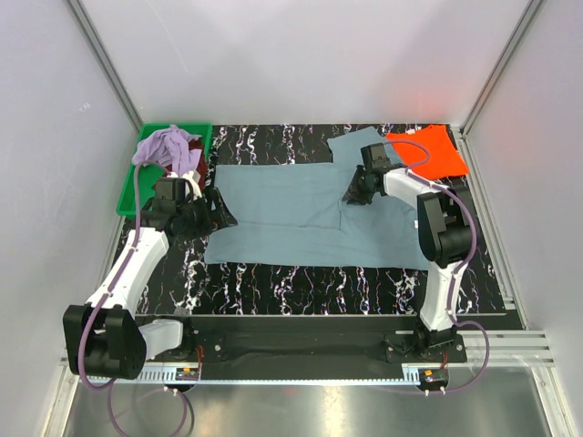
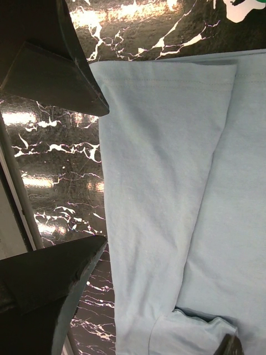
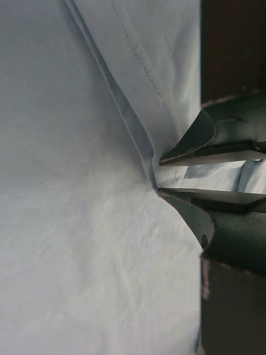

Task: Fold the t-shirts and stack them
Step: Fold the tshirt

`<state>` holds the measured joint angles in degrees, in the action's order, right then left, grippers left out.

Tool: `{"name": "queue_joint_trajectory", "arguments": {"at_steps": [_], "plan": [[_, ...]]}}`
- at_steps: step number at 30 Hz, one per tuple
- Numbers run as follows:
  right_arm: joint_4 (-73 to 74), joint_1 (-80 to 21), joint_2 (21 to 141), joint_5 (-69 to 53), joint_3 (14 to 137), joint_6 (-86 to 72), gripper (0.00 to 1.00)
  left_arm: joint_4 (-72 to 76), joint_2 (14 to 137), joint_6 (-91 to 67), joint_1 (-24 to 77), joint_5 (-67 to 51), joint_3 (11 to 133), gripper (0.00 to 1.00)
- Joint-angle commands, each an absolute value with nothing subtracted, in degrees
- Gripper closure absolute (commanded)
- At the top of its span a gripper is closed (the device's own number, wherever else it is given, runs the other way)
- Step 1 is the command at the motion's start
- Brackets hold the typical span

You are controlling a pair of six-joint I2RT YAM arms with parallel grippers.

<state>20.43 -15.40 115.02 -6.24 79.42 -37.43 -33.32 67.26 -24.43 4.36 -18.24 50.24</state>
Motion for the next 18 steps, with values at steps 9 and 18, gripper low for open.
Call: {"name": "queue_joint_trajectory", "arguments": {"at_steps": [9, 18], "plan": [[21.88, -18.46, 116.98, -5.10, 84.11, -33.05, 0.67, -31.38, 67.24, -24.61, 4.31, -18.90, 50.45, 0.05], [27.94, -21.35, 117.24, 5.18, 87.53, -30.15, 0.68, -30.94, 66.88, -24.70, 4.31, -19.42, 50.18, 0.05]]}}
